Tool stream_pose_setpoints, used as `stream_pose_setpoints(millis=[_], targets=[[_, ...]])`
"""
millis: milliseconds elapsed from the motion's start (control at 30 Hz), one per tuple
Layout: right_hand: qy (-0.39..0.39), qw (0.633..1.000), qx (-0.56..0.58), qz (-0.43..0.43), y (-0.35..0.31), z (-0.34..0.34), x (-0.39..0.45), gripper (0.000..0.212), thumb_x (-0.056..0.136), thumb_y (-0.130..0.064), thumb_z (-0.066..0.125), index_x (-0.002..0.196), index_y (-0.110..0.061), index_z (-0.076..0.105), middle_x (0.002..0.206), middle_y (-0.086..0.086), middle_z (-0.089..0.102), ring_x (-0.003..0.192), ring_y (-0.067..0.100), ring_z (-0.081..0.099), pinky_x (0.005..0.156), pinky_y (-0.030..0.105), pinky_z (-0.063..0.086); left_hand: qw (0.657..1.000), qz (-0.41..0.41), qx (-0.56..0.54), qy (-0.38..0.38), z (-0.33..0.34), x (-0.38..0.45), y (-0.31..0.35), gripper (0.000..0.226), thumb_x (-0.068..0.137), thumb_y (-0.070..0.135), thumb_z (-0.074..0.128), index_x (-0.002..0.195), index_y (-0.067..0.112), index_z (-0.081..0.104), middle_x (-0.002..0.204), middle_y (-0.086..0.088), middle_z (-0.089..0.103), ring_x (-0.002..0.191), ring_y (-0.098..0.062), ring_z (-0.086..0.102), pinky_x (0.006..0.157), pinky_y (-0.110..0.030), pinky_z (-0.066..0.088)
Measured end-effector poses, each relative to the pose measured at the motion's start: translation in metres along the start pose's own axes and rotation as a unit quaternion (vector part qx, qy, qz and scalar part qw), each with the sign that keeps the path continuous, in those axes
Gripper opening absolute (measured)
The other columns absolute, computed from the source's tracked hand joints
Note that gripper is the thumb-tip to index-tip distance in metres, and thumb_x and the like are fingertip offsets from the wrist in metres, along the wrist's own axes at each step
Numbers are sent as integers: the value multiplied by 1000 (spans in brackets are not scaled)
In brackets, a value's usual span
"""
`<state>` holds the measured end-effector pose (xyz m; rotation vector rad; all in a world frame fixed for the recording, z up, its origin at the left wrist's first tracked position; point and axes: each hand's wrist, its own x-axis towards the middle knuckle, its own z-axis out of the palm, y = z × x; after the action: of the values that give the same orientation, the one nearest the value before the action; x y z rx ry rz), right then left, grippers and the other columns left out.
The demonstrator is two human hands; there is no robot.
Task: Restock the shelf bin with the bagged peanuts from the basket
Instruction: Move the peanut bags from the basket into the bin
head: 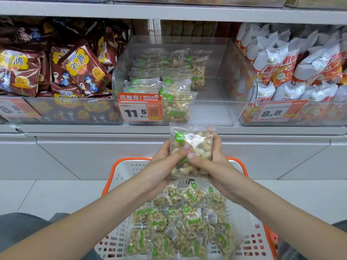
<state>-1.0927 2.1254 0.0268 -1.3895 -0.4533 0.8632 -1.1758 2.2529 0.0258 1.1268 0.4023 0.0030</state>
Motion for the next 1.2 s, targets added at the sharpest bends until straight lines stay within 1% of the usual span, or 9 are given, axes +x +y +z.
stream_pose_setpoints(millis=[133,267,367,500,567,733,900,1033,1200], targets=[[22,999,38,4,-2,1,2,97,65,-43,77,141,-47,16,127,1,62,116,19,60,110,47,37,1000,13,-10,-12,-2,3,-2,100,34,49,92,119,15,51,109,-7,70,86,-23,70,73,-33,58],[23,1000,-9,-12,-4,-1,2,85,67,-42,65,140,-41,22,112,-4,68,102,8,67,94,29,51,999,19,20,-21,-2,3,-2,106,32,37,96,124,18,47,117,-5,67,101,-19,67,75,-27,56],[44,997,-62,-24,-3,-6,3,88,66,-44,64,141,-34,19,109,-10,66,94,-3,65,82,13,50,991,22,128,-40,1,1,-2,96,48,14,90,129,29,40,123,7,64,116,-12,59,94,-36,51],[5,999,-39,-6,2,-10,6,115,45,-59,82,139,-42,18,121,-4,66,109,9,64,96,27,48,987,35,152,-27,1,1,-1,88,62,-8,81,127,31,38,114,12,67,110,-6,61,95,-35,51],[-26,998,-52,-1,1,-11,7,127,32,-50,93,135,-45,19,114,-2,69,106,13,66,92,27,51,984,52,170,-21,-3,2,-1,85,59,-7,84,120,34,41,108,11,70,104,-8,65,92,-33,53],[25,995,-79,-49,-19,-12,7,104,52,-8,90,134,-34,31,104,-1,70,93,15,70,78,27,57,968,88,232,-31,-3,12,12,98,38,35,92,117,42,35,129,1,55,113,-13,60,94,-40,51],[141,980,-65,-124,-87,-40,41,104,40,-28,96,126,-13,40,113,13,67,97,24,70,77,41,59,882,140,449,39,-22,24,63,76,50,68,76,107,46,31,122,11,36,116,-6,41,96,-32,45],[212,945,-176,-175,-134,-55,95,91,49,-36,94,120,-12,44,110,3,67,99,16,68,89,39,55,807,152,559,115,-54,34,82,59,68,51,75,110,28,41,115,4,37,114,-16,38,91,-28,36],[285,898,-297,-158,-133,-69,162,96,59,-25,90,137,-13,35,123,-3,52,116,12,52,99,23,41,783,142,602,62,-57,35,82,58,73,45,74,119,26,44,112,4,28,114,-14,28,91,-25,33]])
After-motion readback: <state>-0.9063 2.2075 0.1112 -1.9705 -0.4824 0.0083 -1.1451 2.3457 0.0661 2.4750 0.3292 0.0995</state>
